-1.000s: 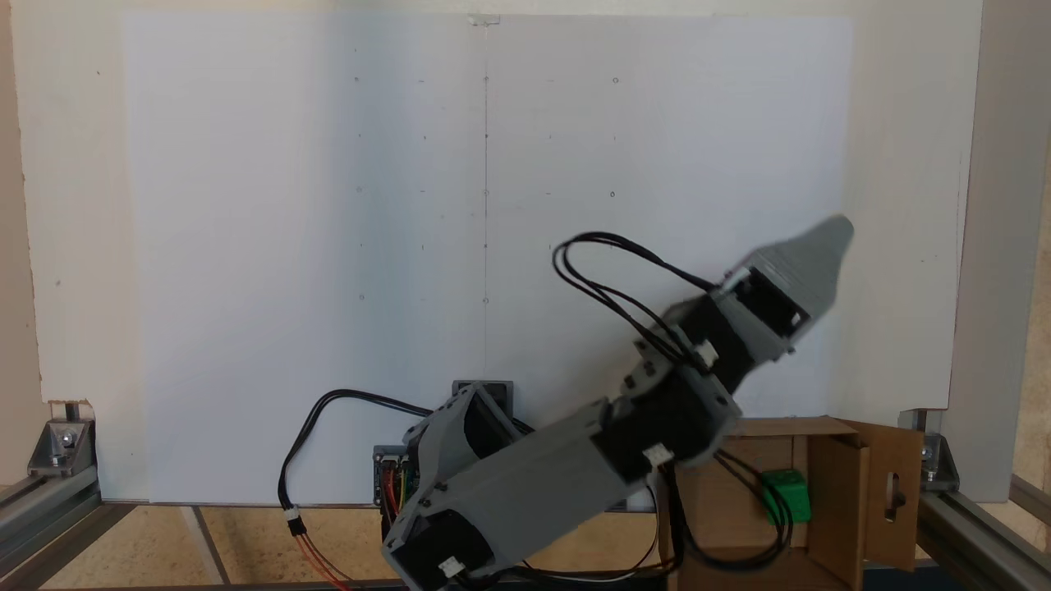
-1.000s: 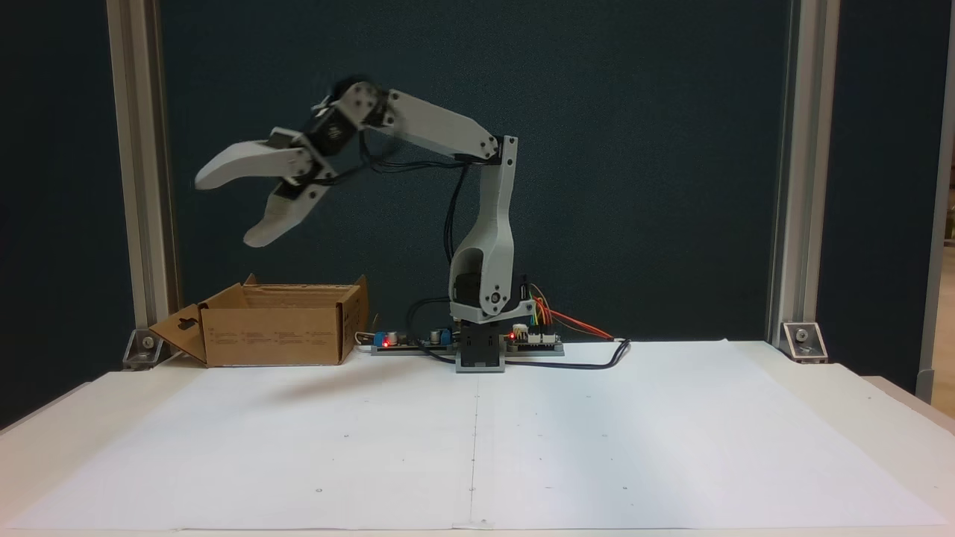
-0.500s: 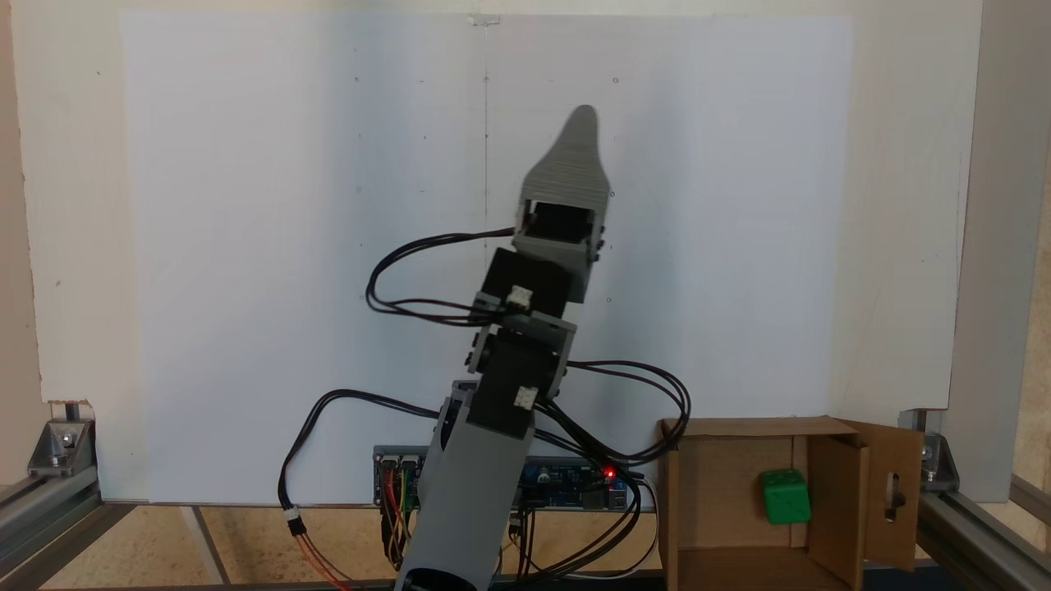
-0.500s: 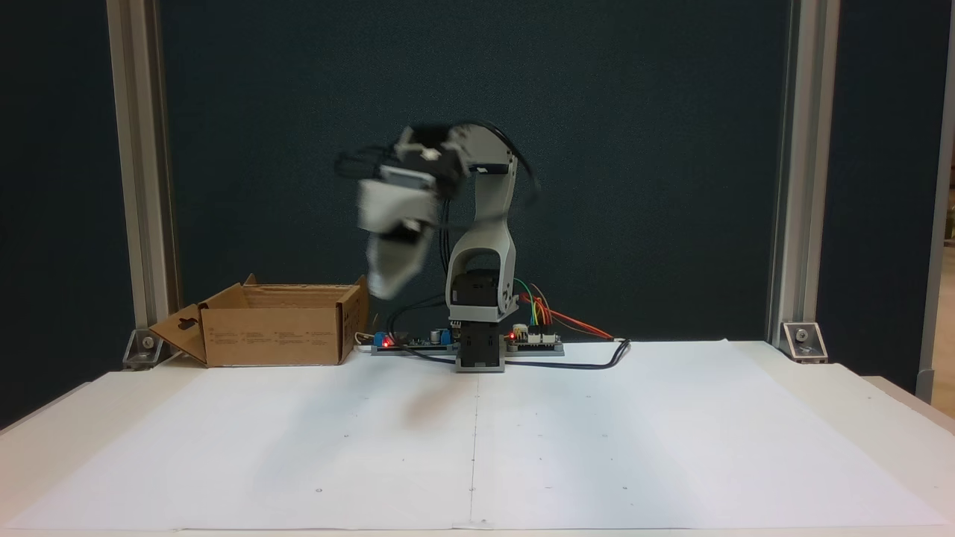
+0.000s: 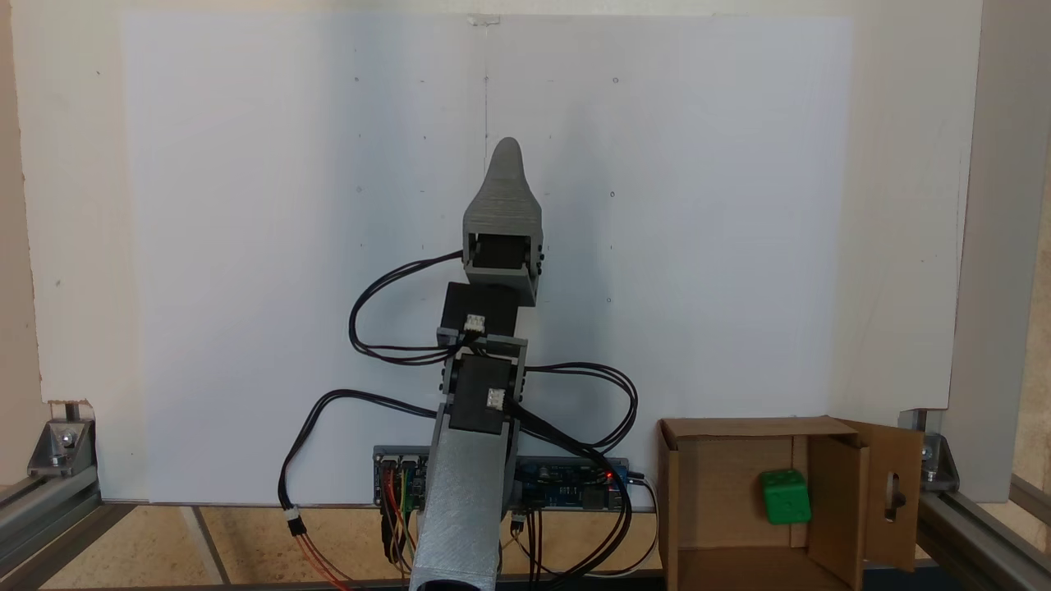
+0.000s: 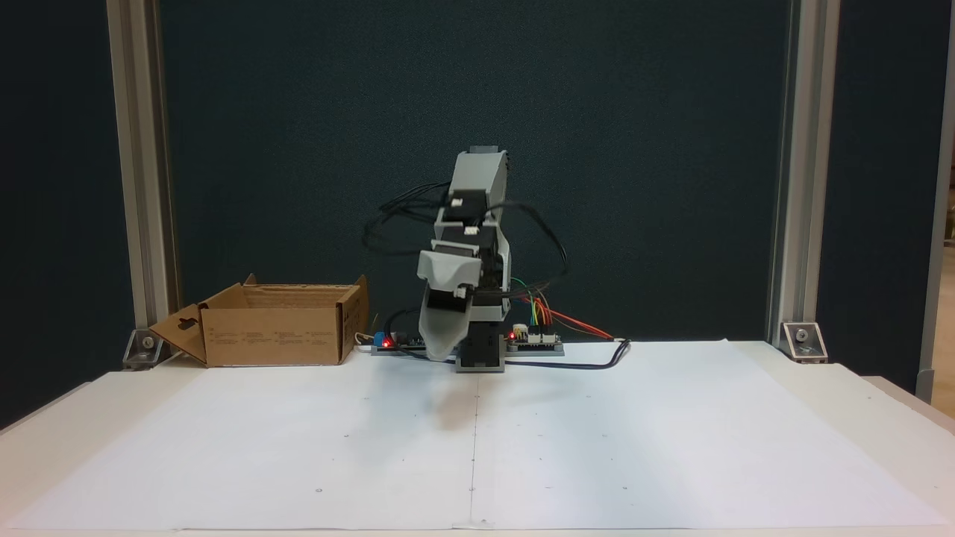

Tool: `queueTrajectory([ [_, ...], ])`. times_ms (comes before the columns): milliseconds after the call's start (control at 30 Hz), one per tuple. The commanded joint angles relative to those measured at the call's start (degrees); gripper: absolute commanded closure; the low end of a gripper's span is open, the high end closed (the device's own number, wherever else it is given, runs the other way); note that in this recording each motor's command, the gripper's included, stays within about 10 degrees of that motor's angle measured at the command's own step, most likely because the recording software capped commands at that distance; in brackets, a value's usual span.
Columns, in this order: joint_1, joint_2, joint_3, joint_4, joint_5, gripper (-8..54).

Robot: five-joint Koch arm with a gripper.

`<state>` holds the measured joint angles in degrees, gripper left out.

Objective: Grasp a green dice and put it in the bin.

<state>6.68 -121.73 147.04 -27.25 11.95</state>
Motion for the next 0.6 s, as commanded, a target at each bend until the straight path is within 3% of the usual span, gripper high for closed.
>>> queueTrajectory([
  [0, -1.58, -2.11, 0.97, -9.47, -2.29, 1.4],
  [233, -3.34, -5.54, 14.41, -26.52, -2.29, 2.1],
  [567, -3.08, -13.45, 17.93, -45.00, -2.72, 2.3],
])
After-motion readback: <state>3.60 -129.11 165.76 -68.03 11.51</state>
